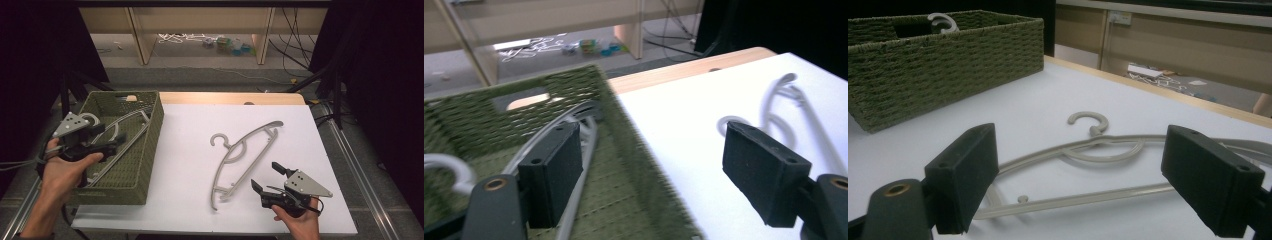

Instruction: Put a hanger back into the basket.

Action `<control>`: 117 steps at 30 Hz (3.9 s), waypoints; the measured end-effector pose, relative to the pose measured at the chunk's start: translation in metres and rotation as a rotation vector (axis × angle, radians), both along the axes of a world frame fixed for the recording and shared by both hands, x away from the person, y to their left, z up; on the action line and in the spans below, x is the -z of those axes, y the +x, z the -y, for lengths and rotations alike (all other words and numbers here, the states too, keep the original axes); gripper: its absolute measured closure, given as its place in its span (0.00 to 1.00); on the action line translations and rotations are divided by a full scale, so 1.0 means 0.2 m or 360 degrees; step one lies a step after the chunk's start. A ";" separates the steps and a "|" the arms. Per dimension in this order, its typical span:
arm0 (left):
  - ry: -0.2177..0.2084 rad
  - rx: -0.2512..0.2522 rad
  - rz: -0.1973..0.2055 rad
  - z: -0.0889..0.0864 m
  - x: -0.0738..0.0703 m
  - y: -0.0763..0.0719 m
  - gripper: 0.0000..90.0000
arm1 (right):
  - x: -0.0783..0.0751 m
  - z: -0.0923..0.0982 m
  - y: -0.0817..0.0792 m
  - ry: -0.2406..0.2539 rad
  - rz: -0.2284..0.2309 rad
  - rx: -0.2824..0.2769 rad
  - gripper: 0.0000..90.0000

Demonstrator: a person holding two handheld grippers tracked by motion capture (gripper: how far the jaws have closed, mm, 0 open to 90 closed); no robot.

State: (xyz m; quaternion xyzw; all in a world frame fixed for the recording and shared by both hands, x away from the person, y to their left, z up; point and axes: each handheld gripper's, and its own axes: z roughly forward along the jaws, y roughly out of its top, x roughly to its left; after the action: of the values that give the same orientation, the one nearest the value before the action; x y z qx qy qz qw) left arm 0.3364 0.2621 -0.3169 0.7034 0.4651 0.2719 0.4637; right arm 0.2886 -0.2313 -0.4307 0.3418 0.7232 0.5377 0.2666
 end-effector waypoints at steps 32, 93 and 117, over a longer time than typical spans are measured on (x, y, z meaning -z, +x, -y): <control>-0.0115 0.0448 -0.0150 0.66 0.29 -0.17 0.25 | 0.00 0.01 0.00 0.0028 0.0021 0.0010 0.18; 0.0607 0.0604 -0.0760 1.30 0.78 0.47 0.44 | -0.01 -0.01 -0.01 -0.0005 -0.0001 -0.0042 0.18; 0.0713 0.0735 -0.0786 1.27 0.75 0.47 0.79 | 0.00 -0.01 0.00 0.0001 0.0006 -0.0051 0.18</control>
State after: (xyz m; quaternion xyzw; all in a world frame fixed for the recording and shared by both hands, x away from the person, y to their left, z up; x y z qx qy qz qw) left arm 0.4307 0.0071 -0.4663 0.9171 0.3217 0.0779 0.2222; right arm 0.2879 -0.2287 -0.4300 0.3292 0.7279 0.5428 0.2590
